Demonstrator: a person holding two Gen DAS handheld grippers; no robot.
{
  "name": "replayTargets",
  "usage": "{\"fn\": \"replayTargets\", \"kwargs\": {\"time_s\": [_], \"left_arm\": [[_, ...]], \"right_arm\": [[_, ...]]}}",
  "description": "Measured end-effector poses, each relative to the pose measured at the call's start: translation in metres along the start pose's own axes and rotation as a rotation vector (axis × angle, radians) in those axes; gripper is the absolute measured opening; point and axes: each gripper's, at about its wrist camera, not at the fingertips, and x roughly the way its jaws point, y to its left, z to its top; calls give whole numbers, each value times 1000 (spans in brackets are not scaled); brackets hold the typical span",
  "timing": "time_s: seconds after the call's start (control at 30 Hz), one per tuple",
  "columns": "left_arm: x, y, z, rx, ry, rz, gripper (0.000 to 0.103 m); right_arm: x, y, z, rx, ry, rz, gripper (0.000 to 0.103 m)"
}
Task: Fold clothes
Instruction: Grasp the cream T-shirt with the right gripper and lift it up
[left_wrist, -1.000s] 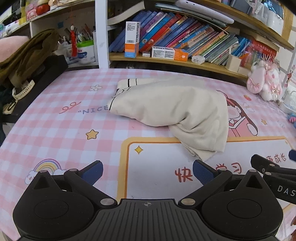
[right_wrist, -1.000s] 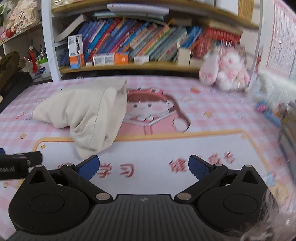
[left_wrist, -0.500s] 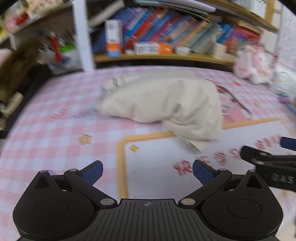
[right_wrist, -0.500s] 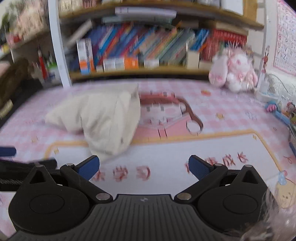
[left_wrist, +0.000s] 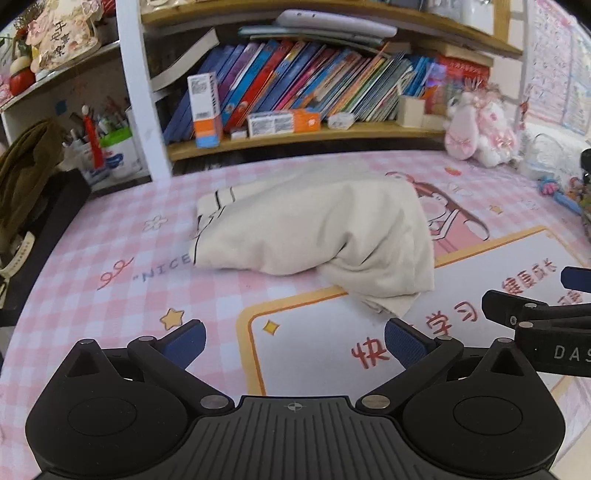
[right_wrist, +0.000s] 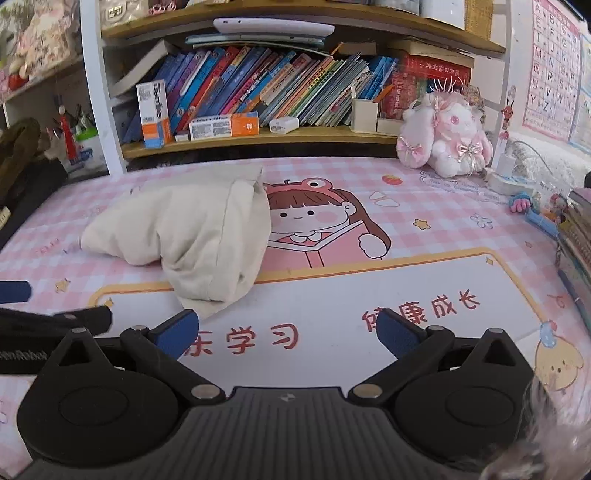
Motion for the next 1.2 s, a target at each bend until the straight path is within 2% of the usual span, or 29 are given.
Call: {"fn": "replayTargets", "kwargs": {"time_s": [0.07, 0.2, 0.3, 0.37, 0.53, 0.67, 0.77, 0.9, 1.1, 1.17, 1.2], "left_arm": [[0, 1, 0, -3, -13, -6, 103], [2, -1, 0, -2, -42, 16, 103], [-2, -5, 0, 5, -137, 51, 103], [1, -10, 2, 27, -153, 67, 103], [19, -18, 16, -13, -73, 68, 103], [29, -20, 25, -97, -42, 100, 103], [36, -19, 31, -117, 2, 167, 103], [41, -19, 29, -127, 63, 205, 103], [30, -18, 25, -218, 72, 183, 103], [27, -20, 23, -230, 69, 212, 103], [27, -22, 23, -227, 72, 241, 103]], "right_arm": [[-3, 0, 0, 8, -8, -3, 103], [6, -5, 7, 30, 8, 60, 103], [13, -10, 13, 47, 20, 110, 103], [18, -13, 17, 58, 29, 143, 103], [35, -23, 27, 54, 56, 225, 101], [57, -36, 38, 46, 99, 311, 82], [79, -44, 46, 70, 158, 375, 70], [107, -42, 53, 64, 232, 459, 68], [138, -28, 53, 53, 305, 563, 67], [146, -25, 54, 50, 321, 599, 39], [147, -27, 55, 61, 323, 611, 36]]}}
